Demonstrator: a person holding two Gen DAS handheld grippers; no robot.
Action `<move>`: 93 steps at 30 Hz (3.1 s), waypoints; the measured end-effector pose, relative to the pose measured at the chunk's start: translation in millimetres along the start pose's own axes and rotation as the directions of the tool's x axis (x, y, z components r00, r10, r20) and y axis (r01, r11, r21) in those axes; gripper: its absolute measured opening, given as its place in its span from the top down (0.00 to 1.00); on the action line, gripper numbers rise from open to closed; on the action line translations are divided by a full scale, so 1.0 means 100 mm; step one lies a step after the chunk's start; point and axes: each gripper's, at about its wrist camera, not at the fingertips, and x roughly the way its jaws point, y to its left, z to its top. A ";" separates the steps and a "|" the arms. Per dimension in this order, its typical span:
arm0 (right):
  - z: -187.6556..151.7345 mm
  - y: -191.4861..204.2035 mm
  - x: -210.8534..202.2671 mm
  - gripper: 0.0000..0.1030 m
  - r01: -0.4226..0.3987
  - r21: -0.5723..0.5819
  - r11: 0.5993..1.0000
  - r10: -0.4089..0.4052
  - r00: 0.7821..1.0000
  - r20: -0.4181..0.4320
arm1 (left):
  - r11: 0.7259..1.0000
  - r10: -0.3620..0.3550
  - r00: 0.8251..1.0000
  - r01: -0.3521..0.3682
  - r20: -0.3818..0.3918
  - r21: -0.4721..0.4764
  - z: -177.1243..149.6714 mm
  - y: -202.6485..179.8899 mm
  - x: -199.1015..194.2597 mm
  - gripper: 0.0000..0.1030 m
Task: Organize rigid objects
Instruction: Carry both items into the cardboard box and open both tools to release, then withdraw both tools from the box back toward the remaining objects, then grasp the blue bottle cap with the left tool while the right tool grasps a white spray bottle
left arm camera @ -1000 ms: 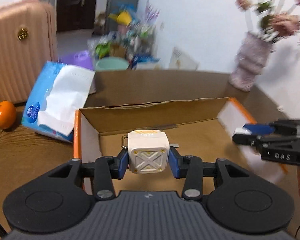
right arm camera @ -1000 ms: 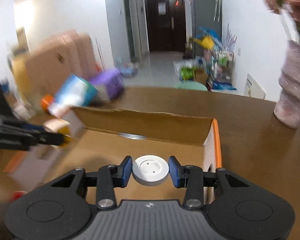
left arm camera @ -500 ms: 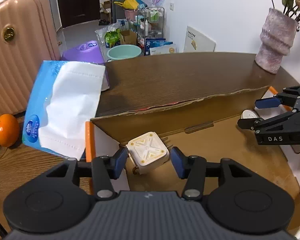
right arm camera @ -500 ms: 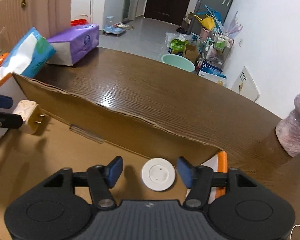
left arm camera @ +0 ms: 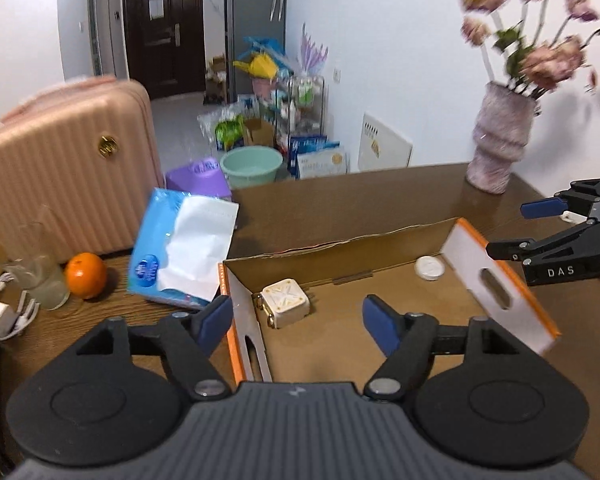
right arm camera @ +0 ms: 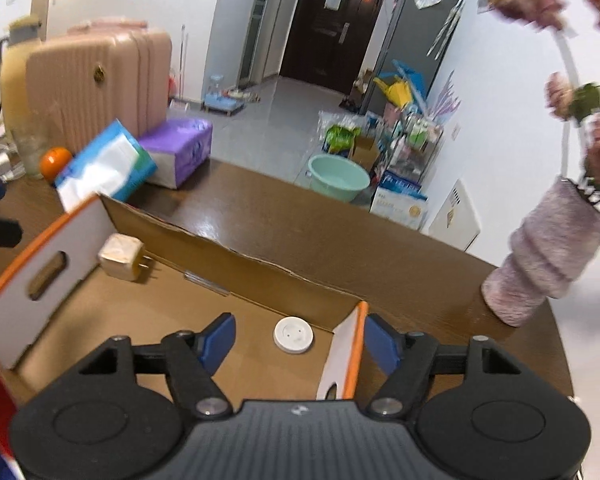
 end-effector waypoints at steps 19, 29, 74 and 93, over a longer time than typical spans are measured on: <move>-1.60 0.63 -1.93 0.14 -0.026 0.159 0.987 -0.035 0.927 0.373 | 0.997 0.081 0.888 -0.077 0.453 -0.028 -1.75 -0.59 -1.96 0.02; -2.83 1.26 -2.53 0.03 -0.045 0.285 0.957 -0.100 0.874 0.475 | 0.998 0.063 0.835 -0.056 0.547 -0.029 -2.88 -0.85 -2.60 0.00; -2.46 0.68 -0.72 0.28 -0.044 0.450 0.892 -0.032 0.987 0.159 | 0.990 -0.143 0.987 0.142 0.071 0.015 -2.26 -0.63 -0.32 0.29; -2.49 0.56 -0.60 0.72 0.057 0.338 0.939 -0.087 0.993 0.076 | 0.995 -0.099 0.991 0.100 0.095 -0.007 -2.35 -0.72 -0.44 0.46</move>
